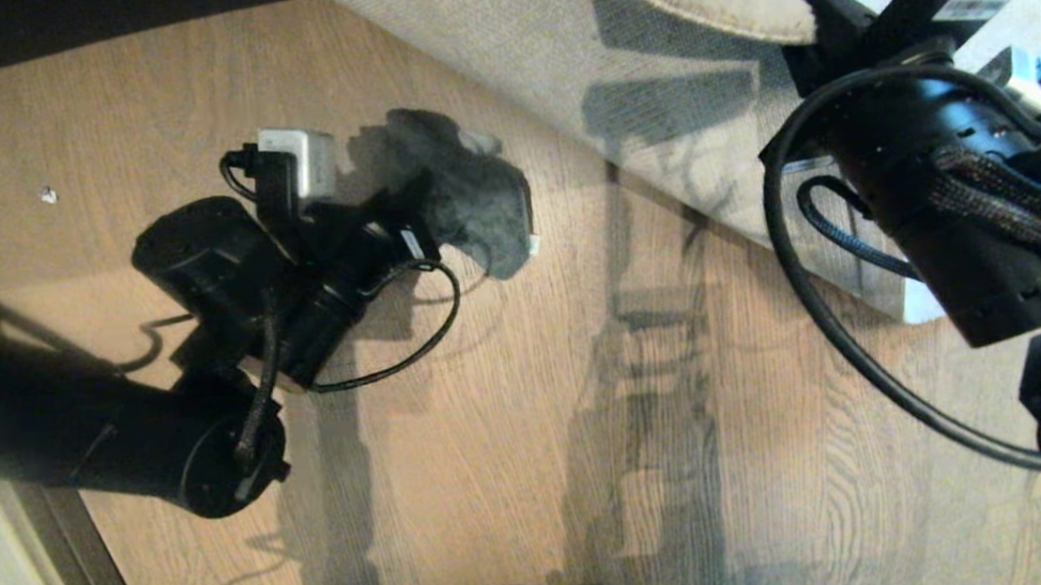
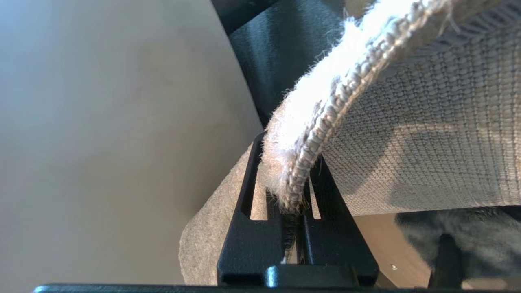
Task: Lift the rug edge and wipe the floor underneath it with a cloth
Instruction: Wipe the floor under the carpet with a rag
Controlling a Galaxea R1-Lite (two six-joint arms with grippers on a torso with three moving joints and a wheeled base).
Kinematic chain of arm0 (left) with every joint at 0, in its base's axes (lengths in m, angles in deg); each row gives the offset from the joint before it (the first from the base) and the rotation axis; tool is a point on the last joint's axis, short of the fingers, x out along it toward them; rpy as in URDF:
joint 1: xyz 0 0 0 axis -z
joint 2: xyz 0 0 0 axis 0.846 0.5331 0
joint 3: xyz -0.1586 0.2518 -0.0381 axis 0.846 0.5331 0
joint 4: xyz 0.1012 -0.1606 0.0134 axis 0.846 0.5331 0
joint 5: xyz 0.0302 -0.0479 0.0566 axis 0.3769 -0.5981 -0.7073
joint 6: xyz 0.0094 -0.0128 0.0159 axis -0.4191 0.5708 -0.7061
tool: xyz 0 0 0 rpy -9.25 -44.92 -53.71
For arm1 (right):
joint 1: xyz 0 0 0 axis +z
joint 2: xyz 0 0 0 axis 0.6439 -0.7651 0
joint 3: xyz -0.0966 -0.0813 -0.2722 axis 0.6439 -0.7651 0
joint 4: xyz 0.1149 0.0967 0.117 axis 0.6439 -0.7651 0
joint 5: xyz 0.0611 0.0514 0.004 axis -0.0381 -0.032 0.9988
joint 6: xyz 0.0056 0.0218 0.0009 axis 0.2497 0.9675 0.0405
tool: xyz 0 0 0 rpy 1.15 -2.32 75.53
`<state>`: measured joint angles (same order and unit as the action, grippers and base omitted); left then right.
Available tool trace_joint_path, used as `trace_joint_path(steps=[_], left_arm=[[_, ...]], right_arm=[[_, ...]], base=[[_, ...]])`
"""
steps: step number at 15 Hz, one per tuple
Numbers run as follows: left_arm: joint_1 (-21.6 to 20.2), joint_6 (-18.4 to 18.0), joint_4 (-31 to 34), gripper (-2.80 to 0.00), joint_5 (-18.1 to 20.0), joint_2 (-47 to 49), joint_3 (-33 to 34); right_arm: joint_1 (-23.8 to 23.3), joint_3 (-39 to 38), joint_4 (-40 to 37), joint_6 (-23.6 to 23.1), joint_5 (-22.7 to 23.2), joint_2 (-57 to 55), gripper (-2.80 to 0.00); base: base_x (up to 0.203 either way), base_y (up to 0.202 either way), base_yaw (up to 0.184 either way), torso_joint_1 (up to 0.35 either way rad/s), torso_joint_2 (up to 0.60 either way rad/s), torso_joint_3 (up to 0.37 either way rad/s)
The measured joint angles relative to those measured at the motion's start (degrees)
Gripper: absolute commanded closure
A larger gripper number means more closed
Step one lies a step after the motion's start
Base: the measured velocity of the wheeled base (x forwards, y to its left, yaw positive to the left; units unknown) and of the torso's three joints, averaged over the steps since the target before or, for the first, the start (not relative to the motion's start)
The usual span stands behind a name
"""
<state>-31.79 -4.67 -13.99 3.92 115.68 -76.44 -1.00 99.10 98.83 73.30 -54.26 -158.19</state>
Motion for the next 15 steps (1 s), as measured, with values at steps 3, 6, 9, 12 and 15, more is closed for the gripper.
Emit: trace_joint_path(steps=[3, 6, 9, 12, 15], left_arm=[[0.3, 0.0, 0.0, 0.0, 0.0, -5.5, 8.8], [7.6, 0.0, 0.0, 0.0, -0.4, -11.7, 18.6], [20.2, 0.1, 0.5, 0.0, -4.7, -14.8, 24.7], [31.9, 1.7, 1.0, 0.0, -9.6, -12.9, 26.7], [36.9, 2.4, 1.1, 0.0, -10.2, -7.1, 24.5]], right_arm=[[0.0, -0.9, 0.1, 0.0, 0.2, 0.4, 0.0], [0.0, -1.2, 0.1, 0.0, 0.1, 0.5, 0.0], [0.0, -1.2, 0.1, -0.1, 0.0, 0.6, 0.0], [0.0, -1.3, 0.1, -0.6, -0.3, 0.6, 0.0], [-0.1, -1.8, 0.2, -0.8, -0.3, 0.6, 0.0]], base=[[0.0, 0.0, 0.0, 0.0, 0.0, 0.0], [0.0, 0.0, 0.0, 0.0, 0.0, 0.0], [0.0, 0.0, 0.0, 0.0, 0.0, 0.0], [0.0, 0.0, 0.0, 0.0, 0.0, 0.0], [0.0, 0.0, 0.0, 0.0, 0.0, 0.0]])
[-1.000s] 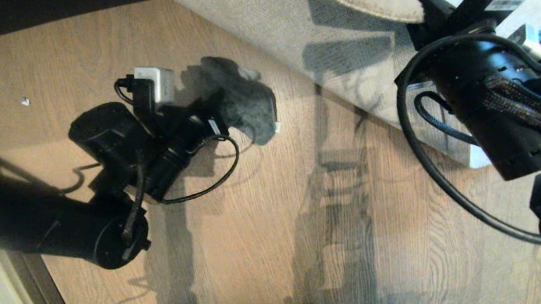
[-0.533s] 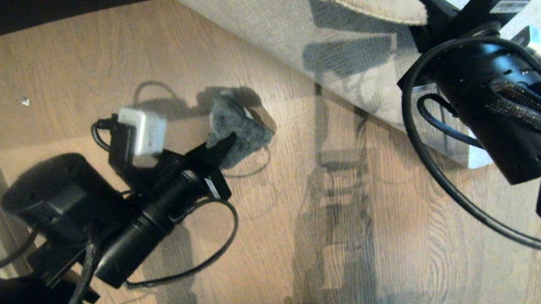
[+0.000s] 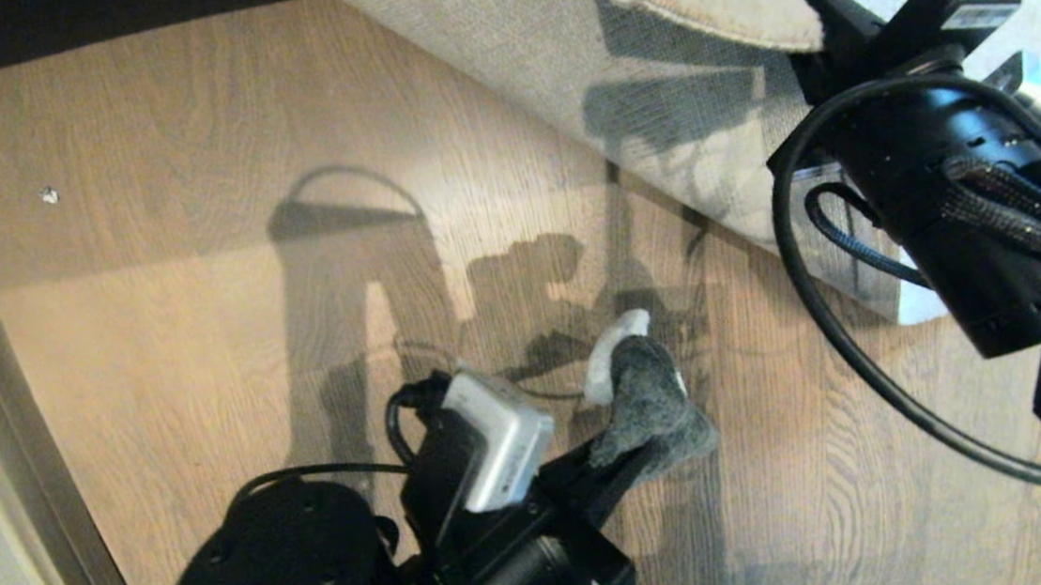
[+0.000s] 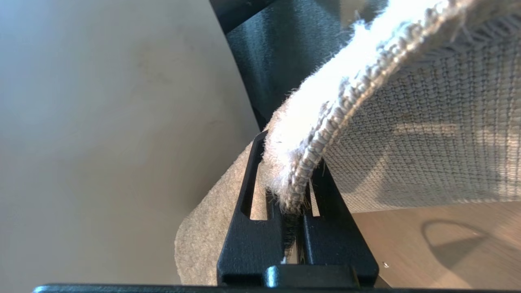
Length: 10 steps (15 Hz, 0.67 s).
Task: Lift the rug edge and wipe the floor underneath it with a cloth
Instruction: Wipe the floor under the carpet with a rag
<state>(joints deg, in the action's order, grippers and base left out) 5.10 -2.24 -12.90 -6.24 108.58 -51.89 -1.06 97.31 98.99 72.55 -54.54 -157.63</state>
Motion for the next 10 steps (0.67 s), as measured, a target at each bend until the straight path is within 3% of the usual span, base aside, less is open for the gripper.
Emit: trace_joint_path(steps=[6, 10], left_arm=[[1.9, 0.2, 0.0, 0.0, 0.0, 12.9, -11.2], [-2.7, 0.1, -0.5, 0.0, -0.3, 17.9, -19.2]], right_arm=[[-0.1, -1.0, 0.0, -0.1, -0.2, 0.0, 0.0], [-0.1, -1.1, 0.0, -0.2, -0.1, 0.0, 0.0]], base=[[0.0, 0.0, 0.0, 0.0, 0.0, 0.0], [0.0, 0.0, 0.0, 0.0, 0.0, 0.0]])
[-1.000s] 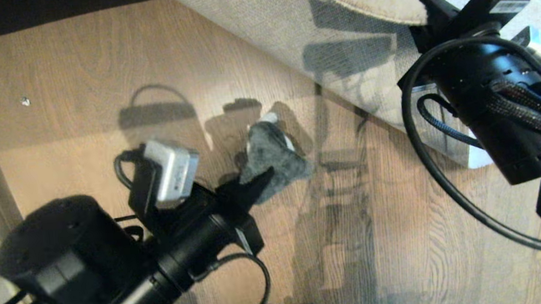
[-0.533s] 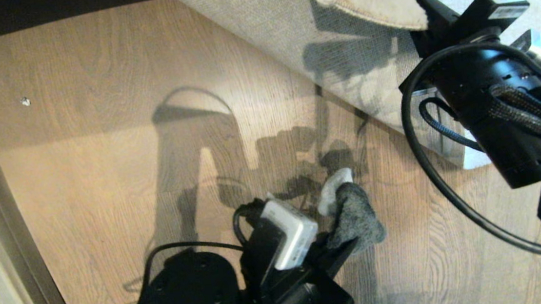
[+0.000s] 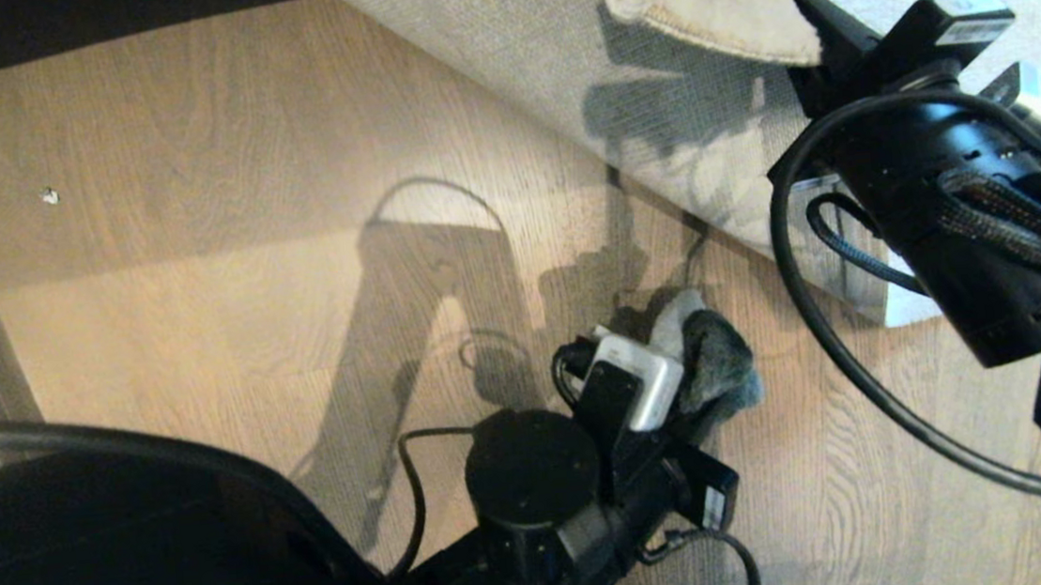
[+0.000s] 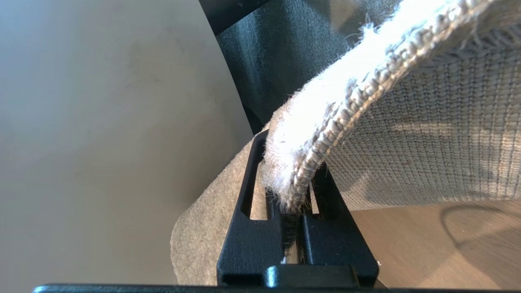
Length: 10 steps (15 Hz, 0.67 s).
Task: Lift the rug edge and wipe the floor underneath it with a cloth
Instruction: Wipe the floor under the carpet with a rag
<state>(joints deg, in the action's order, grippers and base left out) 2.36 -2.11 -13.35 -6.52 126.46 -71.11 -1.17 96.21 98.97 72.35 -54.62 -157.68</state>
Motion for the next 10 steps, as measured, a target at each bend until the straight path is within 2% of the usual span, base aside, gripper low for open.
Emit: trace_joint_path(steps=[5, 7, 10], left_arm=[[-10.8, -0.1, -1.2, 0.0, -0.2, -1.2, -4.1], [-14.5, -0.1, -1.2, 0.0, -0.2, -3.8, -3.9], [-17.9, -0.2, -1.0, 0.0, -0.2, -8.9, -0.7]], right_arm=[[0.0, 0.0, 0.0, 0.0, 0.1, 0.0, 0.0], [0.0, 0.0, -0.1, 0.1, 0.3, 0.0, 0.0], [0.0, -0.1, -0.1, 0.1, 0.2, 0.4, 0.0]], base=[[0.0, 0.0, 0.0, 0.0, 0.0, 0.0], [0.0, 0.0, 0.0, 0.0, 0.0, 0.0], [0.0, 0.0, 0.0, 0.0, 0.0, 0.0]])
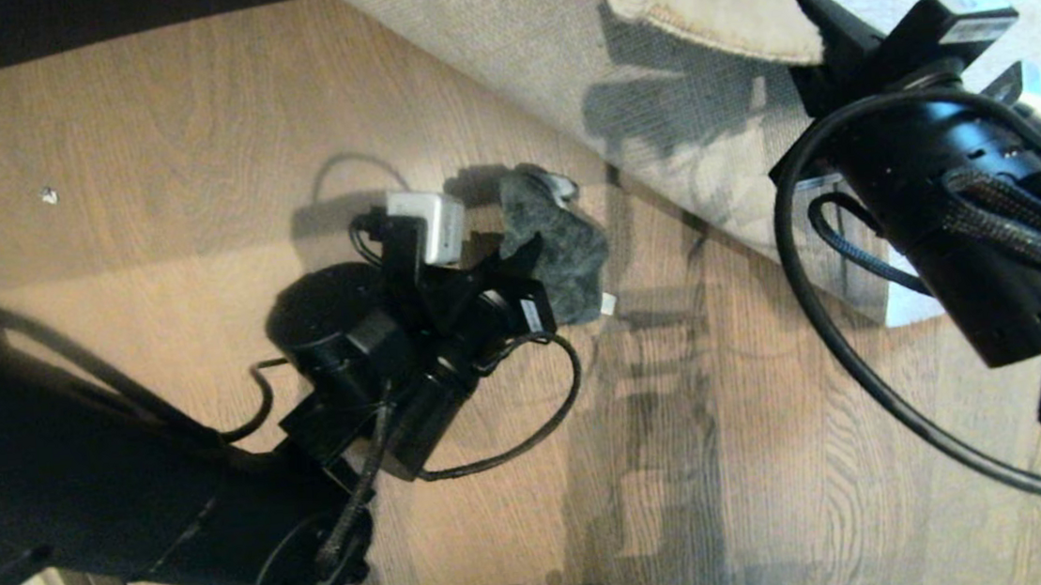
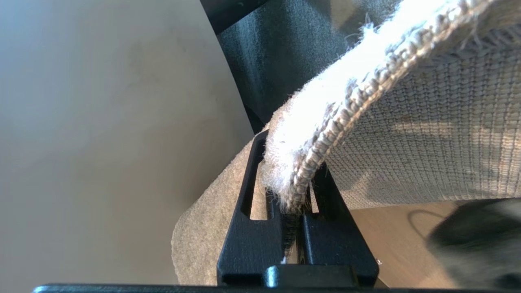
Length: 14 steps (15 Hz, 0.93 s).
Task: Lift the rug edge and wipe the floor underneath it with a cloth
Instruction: Wipe the floor under the carpet with a rag
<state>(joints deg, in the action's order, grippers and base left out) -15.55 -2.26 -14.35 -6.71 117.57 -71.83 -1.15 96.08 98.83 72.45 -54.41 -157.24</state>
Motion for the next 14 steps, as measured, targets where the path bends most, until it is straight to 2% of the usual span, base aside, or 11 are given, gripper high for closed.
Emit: trace_joint_path(steps=[2, 4, 9, 11, 14], left_arm=[[-0.9, -0.3, 0.0, 0.0, -0.1, -4.4, 5.1], [-0.8, -1.3, 0.0, 0.0, -0.2, -9.9, 12.9], [3.4, -3.9, 0.2, 0.0, -0.4, -24.5, 33.8], [7.0, -4.1, 0.4, 0.0, -0.3, -27.3, 37.7], [12.4, -4.1, 2.4, 0.0, 0.0, -27.0, 39.1]], right_arm=[[0.0, -0.4, 0.0, 0.0, 0.1, 0.3, 0.0], [0.1, -0.7, 0.0, 0.0, 0.2, 0.5, 0.0], [0.1, -3.3, 0.2, 0.1, 0.2, 1.5, 0.0], [0.1, -3.9, 0.2, 0.1, 0.1, 1.8, 0.0], [0.0, -4.2, 0.1, 0.0, 0.1, 2.0, 0.0]], base=[[0.0, 0.0, 0.0, 0.0, 0.0, 0.0], [0.0, 0.0, 0.0, 0.0, 0.0, 0.0], [0.0, 0.0, 0.0, 0.0, 0.0, 0.0], [0.0, 0.0, 0.0, 0.0, 0.0, 0.0], [0.0, 0.0, 0.0, 0.0, 0.0, 0.0]])
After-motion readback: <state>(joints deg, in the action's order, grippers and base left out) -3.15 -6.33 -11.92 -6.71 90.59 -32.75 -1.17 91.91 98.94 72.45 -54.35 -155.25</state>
